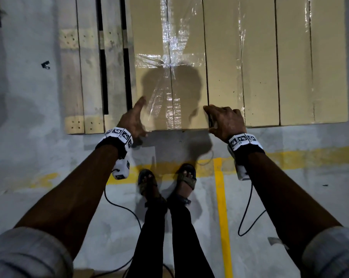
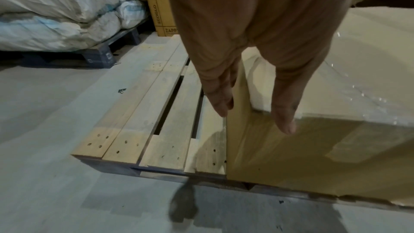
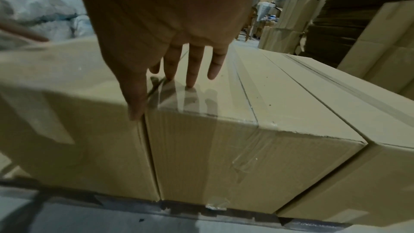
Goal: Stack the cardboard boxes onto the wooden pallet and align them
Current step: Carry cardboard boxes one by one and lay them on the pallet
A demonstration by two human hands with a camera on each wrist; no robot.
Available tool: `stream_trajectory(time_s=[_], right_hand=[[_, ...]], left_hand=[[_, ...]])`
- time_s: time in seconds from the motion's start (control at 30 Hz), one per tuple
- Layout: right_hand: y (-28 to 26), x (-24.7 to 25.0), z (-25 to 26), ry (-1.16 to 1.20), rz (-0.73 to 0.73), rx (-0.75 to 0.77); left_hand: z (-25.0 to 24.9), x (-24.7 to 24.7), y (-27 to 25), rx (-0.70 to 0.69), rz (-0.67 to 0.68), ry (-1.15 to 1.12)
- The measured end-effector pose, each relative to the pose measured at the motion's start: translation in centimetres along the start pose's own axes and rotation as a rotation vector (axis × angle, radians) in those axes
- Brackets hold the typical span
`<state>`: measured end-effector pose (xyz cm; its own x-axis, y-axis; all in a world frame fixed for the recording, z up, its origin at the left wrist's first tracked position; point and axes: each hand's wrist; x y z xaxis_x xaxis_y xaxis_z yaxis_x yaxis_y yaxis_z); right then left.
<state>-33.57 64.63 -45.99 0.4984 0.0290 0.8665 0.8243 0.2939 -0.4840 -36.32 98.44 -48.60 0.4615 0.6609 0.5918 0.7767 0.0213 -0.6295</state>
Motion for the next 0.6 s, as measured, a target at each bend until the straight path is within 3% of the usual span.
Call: stream_trajectory(time_s=[0.2,0.37,0.47,0.6], right_hand=[[-3.2,5.1,1.8,0.185,-0.048,-0.041],[-9.1,9.9,6.9,0.403,-0.056,-0.009],[-13.4,13.3,11.0,0.522,-0.03,0.017],[-18.5,15.6,17.0,0.514,0.066,0.126]], left_hand=[[-0.5,5.4,-7.0,-0.034,-0.03,0.008],[-2.5,9.3,-17.0,-0.078,-0.088,-0.029],[-3.8,11.3,-24.3,-0.038,-0.129,-0.043],[-3.6,12.0,-32.3,0.052,-0.131,-0.076]])
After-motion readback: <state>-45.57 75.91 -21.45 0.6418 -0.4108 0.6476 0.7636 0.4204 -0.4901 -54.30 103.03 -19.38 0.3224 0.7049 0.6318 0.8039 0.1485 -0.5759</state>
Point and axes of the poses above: each hand's wrist, its own y-axis towards the middle knuckle, its own x-axis out of the back of the hand, z = x × y, and after that the axes turned 2 degrees about y, right-handed
